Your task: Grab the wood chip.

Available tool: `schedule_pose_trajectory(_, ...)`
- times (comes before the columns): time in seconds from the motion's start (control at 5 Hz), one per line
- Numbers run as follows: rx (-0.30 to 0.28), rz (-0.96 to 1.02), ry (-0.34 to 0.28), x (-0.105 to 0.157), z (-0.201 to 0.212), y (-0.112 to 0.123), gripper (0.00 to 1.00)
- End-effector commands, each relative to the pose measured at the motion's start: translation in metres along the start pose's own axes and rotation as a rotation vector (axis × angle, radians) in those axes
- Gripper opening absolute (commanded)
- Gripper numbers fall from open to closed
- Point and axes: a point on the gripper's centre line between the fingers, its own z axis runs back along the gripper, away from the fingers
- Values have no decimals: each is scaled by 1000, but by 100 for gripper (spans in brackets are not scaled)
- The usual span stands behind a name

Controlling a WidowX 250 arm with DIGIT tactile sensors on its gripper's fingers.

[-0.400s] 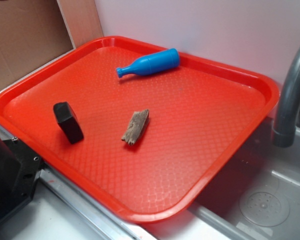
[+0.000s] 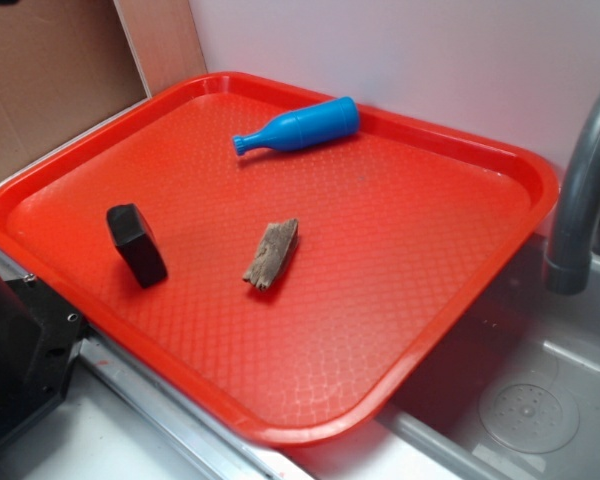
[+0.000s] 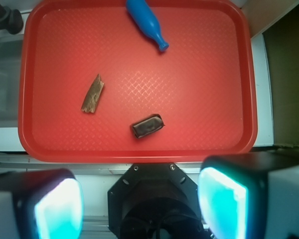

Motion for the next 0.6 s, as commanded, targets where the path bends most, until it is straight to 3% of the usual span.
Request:
schedule_pose_trajectory(0.0,-172,427,-41,18,-26,-15,100)
schedule_pose_trajectory(0.4,-208,496,-59,40,-66,-41,100)
